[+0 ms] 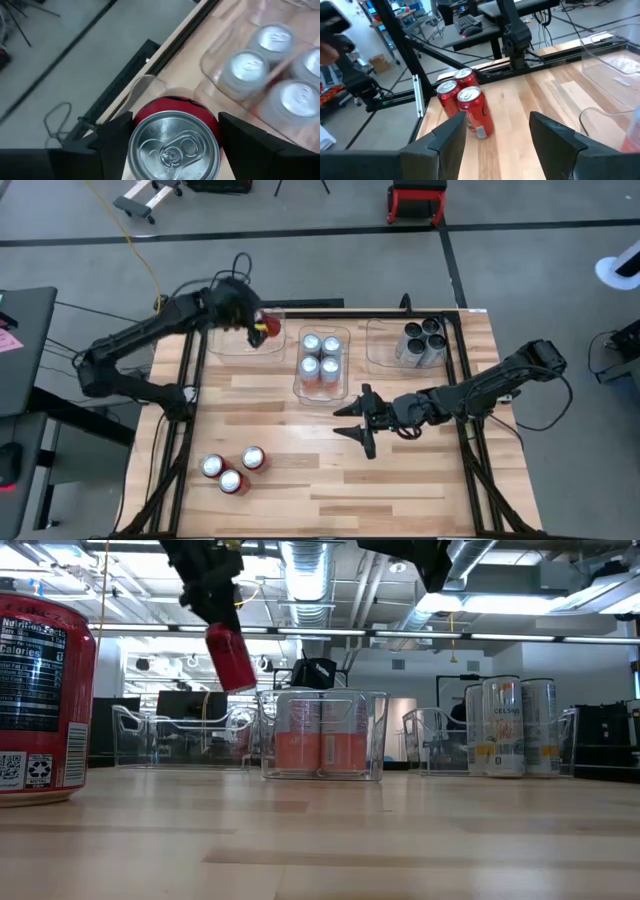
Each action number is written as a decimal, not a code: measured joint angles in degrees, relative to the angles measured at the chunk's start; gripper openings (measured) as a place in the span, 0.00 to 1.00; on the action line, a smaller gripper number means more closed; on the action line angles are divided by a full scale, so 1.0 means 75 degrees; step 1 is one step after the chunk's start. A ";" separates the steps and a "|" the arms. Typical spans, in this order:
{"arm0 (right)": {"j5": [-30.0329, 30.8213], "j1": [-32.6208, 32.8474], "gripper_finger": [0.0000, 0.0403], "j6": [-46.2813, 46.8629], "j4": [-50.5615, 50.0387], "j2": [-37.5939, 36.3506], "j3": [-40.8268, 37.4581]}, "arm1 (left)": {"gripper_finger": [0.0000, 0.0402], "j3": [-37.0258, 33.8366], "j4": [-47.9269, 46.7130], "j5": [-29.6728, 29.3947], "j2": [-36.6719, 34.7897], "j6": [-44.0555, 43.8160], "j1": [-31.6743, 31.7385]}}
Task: Sort soda cans
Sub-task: Put the top red soda can in the left transparent bin
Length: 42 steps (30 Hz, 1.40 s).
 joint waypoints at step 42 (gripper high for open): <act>0.0035 -0.0090 0.58 0.0065 -0.0712 0.0006 -0.0006 | 0.85 -0.0009 0.1339 0.1536 0.2718 0.0567 0.2133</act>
